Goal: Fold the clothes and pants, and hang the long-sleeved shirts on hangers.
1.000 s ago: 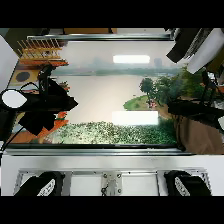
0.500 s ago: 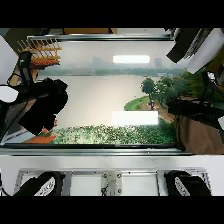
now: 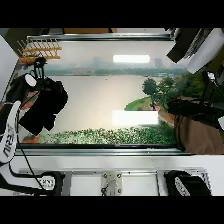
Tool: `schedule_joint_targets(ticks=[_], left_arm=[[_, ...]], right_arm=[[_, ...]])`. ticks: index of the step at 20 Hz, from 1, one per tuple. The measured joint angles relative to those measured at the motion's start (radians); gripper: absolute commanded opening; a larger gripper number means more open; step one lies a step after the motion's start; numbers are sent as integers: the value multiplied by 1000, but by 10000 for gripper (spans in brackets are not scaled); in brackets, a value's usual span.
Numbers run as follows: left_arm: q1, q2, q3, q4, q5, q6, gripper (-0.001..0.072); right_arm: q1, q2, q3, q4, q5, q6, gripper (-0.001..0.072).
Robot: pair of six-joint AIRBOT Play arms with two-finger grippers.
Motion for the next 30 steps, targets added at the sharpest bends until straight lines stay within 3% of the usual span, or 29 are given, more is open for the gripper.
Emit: schedule_joint_targets(ticks=[2, 3, 7, 10, 17, 20, 24, 25, 26, 27, 28, 30], left_arm=[[-3, -65, 53, 10, -45, -19, 60], [-3, -88, 76, 12, -73, -31, 8], [-14, -87, 179, 15, -195, -55, 8], [-74, 22, 290, 11, -254, -64, 7], [-361, 341, 527, 5, -299, -68, 8], [-477, 427, 502, 9, -320, -69, 8], [-543, 458, 297, 18, -329, -126, 8], [-550, 446, 233, 19, -320, -140, 81], [-554, 428, 176, 18, -303, -151, 490], [-552, 402, 124, 17, -278, -168, 645], [-542, 376, 89, 16, -262, -190, 610], [-496, 324, 58, 15, -244, -249, 610]], right_arm=[[0, 0, 0, 0, 0, 0, 23], [0, 0, 0, 0, 0, 0, 23], [0, 0, 0, -10, 0, -23, 22], [0, -1, 0, -19, 0, -41, 23], [0, -4, 10, 60, -34, -100, 17], [-1, -4, 48, 8, -64, -130, 17], [-2, 2, 100, -69, -77, -148, 17], [-2, 4, 106, -78, -82, -149, 17], [-2, 5, 111, -86, -83, -150, 17], [-2, 6, 114, -92, -83, -150, 17], [-2, 7, 116, -97, -84, -150, 17], [-2, 8, 119, -101, -84, -149, 17]])
